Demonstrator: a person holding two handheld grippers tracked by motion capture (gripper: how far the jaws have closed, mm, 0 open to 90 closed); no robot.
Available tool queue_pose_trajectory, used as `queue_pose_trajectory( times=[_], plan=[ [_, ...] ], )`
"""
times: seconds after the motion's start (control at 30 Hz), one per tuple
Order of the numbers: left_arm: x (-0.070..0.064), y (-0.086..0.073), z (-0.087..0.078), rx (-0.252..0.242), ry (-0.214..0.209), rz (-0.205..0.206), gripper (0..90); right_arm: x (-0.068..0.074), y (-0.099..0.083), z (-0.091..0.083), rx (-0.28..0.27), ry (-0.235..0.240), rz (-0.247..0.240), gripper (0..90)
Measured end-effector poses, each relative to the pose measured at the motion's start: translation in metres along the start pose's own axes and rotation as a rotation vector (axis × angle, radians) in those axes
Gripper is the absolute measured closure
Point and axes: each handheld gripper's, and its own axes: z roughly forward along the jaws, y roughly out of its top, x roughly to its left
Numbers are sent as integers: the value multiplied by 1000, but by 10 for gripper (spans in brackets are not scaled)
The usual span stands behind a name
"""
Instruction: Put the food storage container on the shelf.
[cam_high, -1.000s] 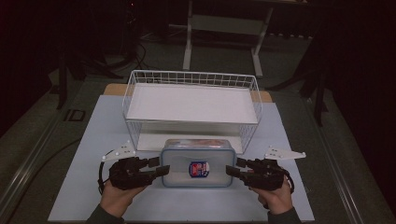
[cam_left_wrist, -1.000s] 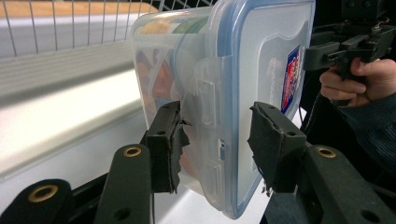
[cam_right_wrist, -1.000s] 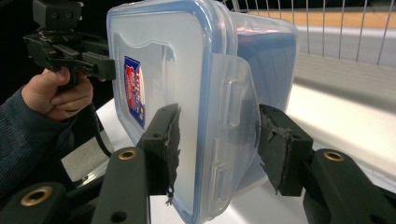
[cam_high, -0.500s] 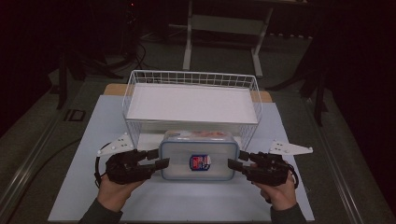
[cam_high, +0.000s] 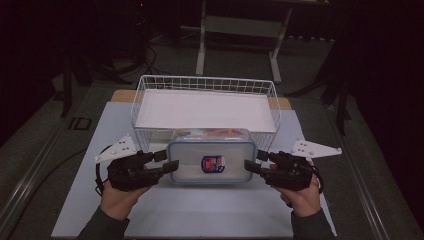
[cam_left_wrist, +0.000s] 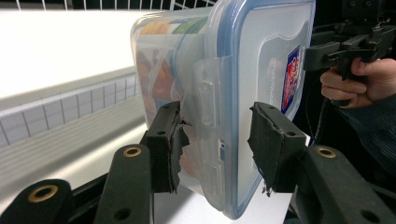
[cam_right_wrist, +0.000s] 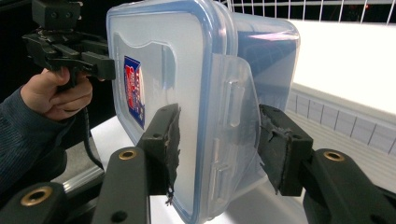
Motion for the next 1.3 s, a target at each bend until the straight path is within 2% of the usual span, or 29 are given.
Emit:
queue_pose_trajectory(
  times=[0.37, 0.57, 0.67, 0.83, 0.93, 1.17, 1.3],
  plan=[
    [-1, 29, -8, -53, 27, 72, 542, 2, 28, -2, -53, -2, -65, 504],
    [3, 40, -7, -68, 40, 94, 542, -5, 38, 0, -73, 2, -81, 504],
    [4, 49, -6, -79, 50, 125, 542, -9, 44, 1, -93, 4, -102, 505],
    [7, 61, -6, -109, 57, 152, 540, -14, 50, 3, -119, 5, -103, 504],
    [10, 66, -4, -114, 59, 158, 540, -16, 54, 3, -129, 1, -108, 504],
    [20, 71, 1, -128, 59, 133, 537, -21, 64, 7, -135, -11, -106, 503],
    [27, 72, 5, -133, 69, 110, 535, -31, 67, 16, -129, -8, -72, 499]
  ],
)
